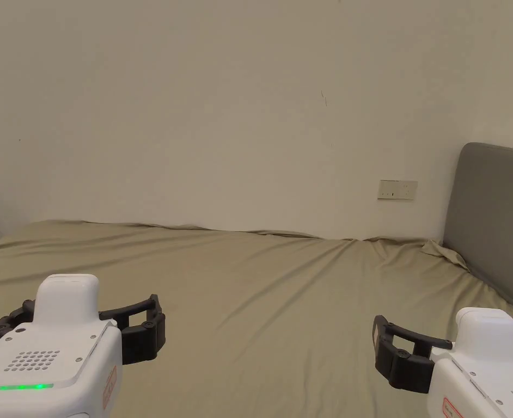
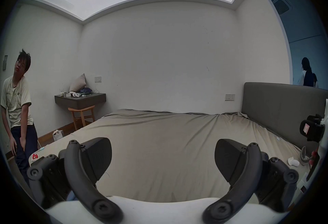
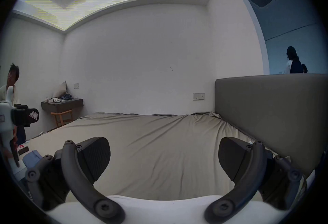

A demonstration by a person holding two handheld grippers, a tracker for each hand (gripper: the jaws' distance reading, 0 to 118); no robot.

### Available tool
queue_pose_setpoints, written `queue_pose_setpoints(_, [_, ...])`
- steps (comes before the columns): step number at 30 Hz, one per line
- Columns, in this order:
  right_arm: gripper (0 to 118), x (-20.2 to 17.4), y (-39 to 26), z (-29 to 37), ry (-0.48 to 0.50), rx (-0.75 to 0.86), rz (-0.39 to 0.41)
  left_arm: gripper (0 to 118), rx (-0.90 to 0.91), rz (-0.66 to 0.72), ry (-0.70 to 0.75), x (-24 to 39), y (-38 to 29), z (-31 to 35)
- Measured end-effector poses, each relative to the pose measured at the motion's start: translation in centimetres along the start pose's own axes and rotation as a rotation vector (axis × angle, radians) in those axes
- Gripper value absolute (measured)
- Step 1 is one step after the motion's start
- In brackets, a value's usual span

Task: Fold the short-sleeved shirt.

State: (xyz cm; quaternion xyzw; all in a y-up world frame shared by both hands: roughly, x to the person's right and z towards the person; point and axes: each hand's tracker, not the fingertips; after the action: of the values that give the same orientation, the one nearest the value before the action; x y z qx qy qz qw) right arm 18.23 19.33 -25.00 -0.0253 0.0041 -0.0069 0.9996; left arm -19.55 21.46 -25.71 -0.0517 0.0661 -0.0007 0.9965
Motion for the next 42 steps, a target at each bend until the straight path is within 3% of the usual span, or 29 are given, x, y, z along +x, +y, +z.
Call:
queue_pose_setpoints(4, [118,-0.8,-0.2,-0.1,-0.078,0.020,0.100,118,-0.001,-0.005,0.003,0.1,0.1,0.0])
queue_pose_setpoints(7, [118,-0.8,-0.3,-0.1,-0.047,0.003,0.076,118,-0.005,0.008,-0.004,0.1,0.1,0.1])
queue_pose_setpoints(10, [118,-0.4,-0.1,0.0,-0.002,0.000,-0.004,118,-0.009,0.015,-0.006,0.1,0.0,0.2])
queue_pose_setpoints(15, [118,0.0,0.5,0.0,-0.071,0.034,-0.048,118,-0.030,0.036,-0.006,0.2,-0.5,0.2])
queue_pose_setpoints(18, [118,0.8,0.8,-0.2,0.002,0.003,-0.093,118,-0.033,0.041,-0.015,0.2,-0.4,0.3])
queue_pose_setpoints(27, [118,0.6,1.5,-0.5,0.012,-0.093,-0.080,118,-0.022,0.038,-0.007,0.1,0.3,0.4])
queue_pose_setpoints(34, [118,1.4,1.5,-0.5,0.057,-0.135,-0.149,118,-0.029,0.030,-0.003,0.2,0.1,0.7])
queue_pose_setpoints(42, [118,1.8,2.0,-0.2,0.035,-0.140,-0.151,118,-0.038,0.024,-0.003,0.3,-0.1,0.6])
